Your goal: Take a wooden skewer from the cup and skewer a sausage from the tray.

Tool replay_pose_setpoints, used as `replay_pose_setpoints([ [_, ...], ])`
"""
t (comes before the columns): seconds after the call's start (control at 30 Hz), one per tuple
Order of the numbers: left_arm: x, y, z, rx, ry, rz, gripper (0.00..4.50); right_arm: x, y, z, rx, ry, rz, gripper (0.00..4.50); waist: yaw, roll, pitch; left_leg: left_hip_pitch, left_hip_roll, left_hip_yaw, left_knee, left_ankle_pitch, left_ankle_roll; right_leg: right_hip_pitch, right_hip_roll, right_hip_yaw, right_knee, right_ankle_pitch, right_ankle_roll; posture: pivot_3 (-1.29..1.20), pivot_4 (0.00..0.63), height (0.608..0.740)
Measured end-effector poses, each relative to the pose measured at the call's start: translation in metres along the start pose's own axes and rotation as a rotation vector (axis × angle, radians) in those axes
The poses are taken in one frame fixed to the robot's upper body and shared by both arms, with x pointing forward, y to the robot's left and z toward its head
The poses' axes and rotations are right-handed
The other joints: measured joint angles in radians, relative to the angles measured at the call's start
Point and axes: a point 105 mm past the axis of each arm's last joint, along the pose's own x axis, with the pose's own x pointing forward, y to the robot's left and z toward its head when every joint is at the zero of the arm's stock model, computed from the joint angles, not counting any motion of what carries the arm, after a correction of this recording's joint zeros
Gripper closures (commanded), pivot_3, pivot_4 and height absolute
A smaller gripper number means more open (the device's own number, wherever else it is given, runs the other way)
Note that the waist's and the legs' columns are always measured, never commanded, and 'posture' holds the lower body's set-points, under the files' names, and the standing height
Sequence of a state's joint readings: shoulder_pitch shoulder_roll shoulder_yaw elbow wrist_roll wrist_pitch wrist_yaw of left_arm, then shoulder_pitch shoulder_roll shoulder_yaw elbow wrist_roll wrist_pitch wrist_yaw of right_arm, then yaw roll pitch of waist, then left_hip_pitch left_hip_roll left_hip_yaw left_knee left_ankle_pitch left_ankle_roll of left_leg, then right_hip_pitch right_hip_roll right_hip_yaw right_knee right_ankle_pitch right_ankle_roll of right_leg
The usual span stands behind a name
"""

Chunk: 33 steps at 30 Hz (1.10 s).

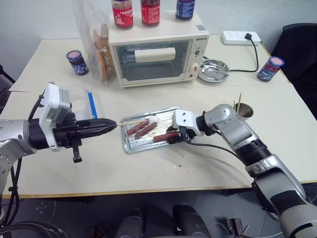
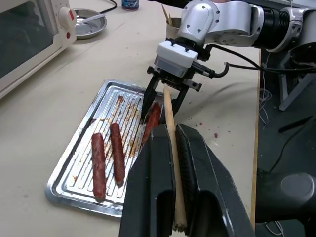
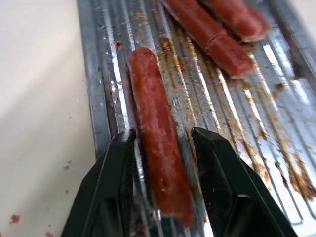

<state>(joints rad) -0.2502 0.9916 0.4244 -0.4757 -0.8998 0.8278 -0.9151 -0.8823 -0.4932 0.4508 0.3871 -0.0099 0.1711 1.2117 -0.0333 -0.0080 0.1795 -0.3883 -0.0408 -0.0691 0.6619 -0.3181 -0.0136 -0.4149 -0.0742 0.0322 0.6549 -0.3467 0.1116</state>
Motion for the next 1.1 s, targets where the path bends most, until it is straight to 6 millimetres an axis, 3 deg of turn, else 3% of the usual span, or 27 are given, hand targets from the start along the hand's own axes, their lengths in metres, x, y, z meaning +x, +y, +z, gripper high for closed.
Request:
replay_pose_setpoints([
  [0.03,0.000,0.000,0.000,0.001,0.000,0.001,4.50,0.000,-0.001,0.000,0.002,0.000,-0.001,3.29,0.000,0.000,0.000,0.000,0.000,0.000,0.000,0.000,0.000,0.000,0.000,0.000,0.000,0.000,0.000,0.00,0.150,0.740],
  [0.5,0.000,0.001,0.001,0.007,-0.007,0.005,4.50,0.001,-0.002,-0.003,0.030,-0.002,-0.004,3.29,0.001,0.000,0.000,0.000,0.000,0.000,0.001,0.000,0.000,0.000,0.000,0.000,0.001,0.000,0.000,0.00,0.150,0.740],
  [0.6,0.001,0.002,0.002,0.010,-0.009,0.003,4.50,0.000,-0.002,-0.003,0.040,-0.003,0.000,3.71,0.001,0.000,0.000,0.000,0.000,0.000,0.001,0.000,0.000,0.000,0.000,0.000,0.001,0.000,0.000,0.00,0.150,0.740],
  [0.87,0.001,0.002,0.002,0.012,-0.013,-0.005,4.50,0.000,-0.001,-0.004,0.092,-0.006,0.009,3.71,0.002,0.000,0.000,0.000,0.000,0.000,0.001,0.000,0.000,0.000,0.000,0.000,0.002,0.000,0.000,0.00,0.150,0.740],
  [1.0,0.003,-0.001,-0.001,0.002,-0.001,-0.041,4.50,-0.004,0.002,-0.002,0.159,-0.011,0.057,3.71,0.002,0.000,0.000,0.000,0.000,0.000,0.001,0.000,0.000,0.000,0.000,0.000,0.002,0.000,0.000,0.00,0.150,0.740],
  [1.1,0.004,-0.001,-0.006,-0.005,0.020,-0.075,4.50,-0.018,0.006,0.005,0.204,-0.016,0.131,3.71,0.002,0.000,0.000,0.000,0.000,0.000,0.001,0.000,0.000,0.000,0.000,0.000,0.002,0.000,0.000,0.00,0.150,0.740],
])
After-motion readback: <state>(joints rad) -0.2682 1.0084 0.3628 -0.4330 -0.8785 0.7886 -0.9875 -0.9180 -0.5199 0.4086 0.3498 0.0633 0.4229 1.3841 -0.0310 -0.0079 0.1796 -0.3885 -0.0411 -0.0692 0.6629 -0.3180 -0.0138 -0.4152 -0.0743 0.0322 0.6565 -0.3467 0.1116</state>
